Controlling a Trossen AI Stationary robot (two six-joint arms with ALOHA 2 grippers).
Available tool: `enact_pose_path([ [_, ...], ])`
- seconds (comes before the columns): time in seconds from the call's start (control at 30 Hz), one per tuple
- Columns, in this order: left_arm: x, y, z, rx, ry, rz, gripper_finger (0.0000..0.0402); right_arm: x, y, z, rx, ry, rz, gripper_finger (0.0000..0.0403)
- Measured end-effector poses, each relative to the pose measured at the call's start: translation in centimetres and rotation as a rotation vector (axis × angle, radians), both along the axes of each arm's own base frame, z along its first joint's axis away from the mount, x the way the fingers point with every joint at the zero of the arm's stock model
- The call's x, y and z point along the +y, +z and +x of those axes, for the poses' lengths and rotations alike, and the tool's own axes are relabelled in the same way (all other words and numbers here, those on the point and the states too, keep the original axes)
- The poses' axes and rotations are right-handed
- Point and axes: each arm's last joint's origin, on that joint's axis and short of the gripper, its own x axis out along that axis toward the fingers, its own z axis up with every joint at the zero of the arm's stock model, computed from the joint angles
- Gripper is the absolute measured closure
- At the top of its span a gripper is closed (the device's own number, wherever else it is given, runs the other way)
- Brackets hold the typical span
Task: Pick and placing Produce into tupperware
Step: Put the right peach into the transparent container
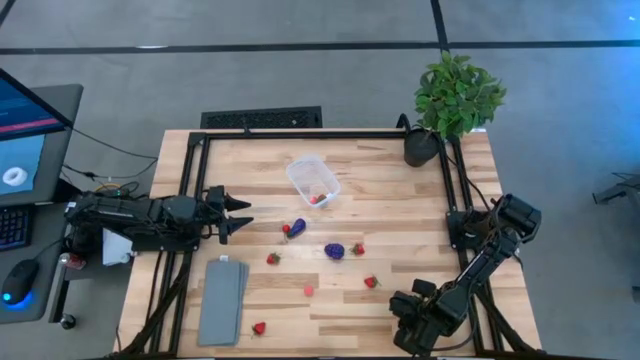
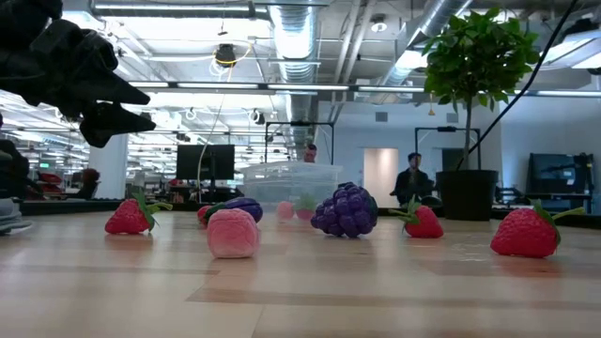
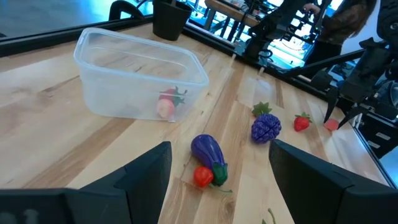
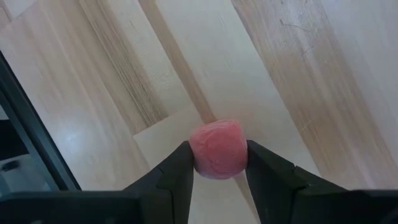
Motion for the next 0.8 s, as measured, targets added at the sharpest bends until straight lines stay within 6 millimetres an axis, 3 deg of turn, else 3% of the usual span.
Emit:
enact_pose_path([
  [0.6, 0.0, 0.0, 0.0, 0.0, 0.001, 0.0, 0.0141, -0.3, 0.5, 1.0, -0.047, -0.042, 0.038, 0.025],
  [0.8, 0.0, 0.0, 0.0, 0.0, 0.004, 0.001, 0.0141, -1.1, 1.7, 1.9, -0.125, -0.071, 0.041, 0.0247],
])
